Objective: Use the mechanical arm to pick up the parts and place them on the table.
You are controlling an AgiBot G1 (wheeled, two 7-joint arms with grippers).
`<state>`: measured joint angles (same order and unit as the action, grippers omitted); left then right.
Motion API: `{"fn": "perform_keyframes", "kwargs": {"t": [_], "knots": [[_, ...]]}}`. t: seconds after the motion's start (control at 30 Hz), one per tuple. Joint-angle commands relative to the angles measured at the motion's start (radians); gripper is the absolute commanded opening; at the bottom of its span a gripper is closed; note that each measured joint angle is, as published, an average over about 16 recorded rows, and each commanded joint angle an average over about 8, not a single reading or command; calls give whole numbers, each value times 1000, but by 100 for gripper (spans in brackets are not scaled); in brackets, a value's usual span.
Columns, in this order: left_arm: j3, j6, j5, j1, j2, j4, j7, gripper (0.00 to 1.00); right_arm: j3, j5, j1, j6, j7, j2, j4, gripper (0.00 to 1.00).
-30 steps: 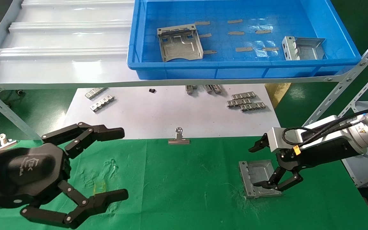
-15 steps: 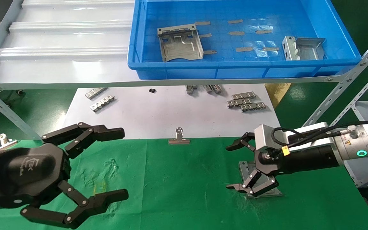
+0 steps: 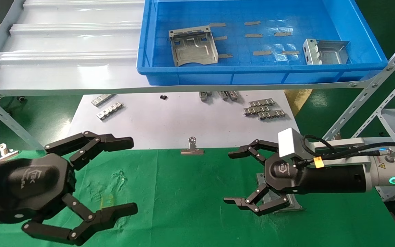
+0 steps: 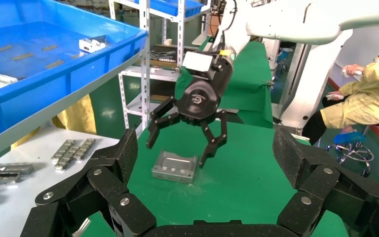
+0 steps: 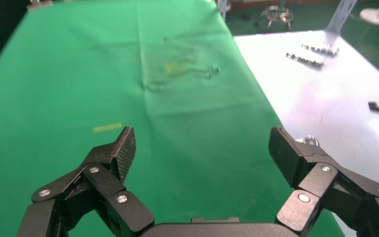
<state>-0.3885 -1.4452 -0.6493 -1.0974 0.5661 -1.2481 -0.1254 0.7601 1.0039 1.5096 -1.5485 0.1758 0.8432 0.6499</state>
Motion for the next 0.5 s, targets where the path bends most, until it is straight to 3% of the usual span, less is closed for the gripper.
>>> {"fn": "perform_keyframes", "kwargs": {"t": [0.03, 0.5], "knots": [[0, 0, 0, 0, 0, 0, 0, 100, -30, -17, -28, 3, -23, -15, 40, 100], [0, 0, 0, 0, 0, 0, 0, 100, -248, -141, -224, 27, -187, -120, 327, 100]]}}
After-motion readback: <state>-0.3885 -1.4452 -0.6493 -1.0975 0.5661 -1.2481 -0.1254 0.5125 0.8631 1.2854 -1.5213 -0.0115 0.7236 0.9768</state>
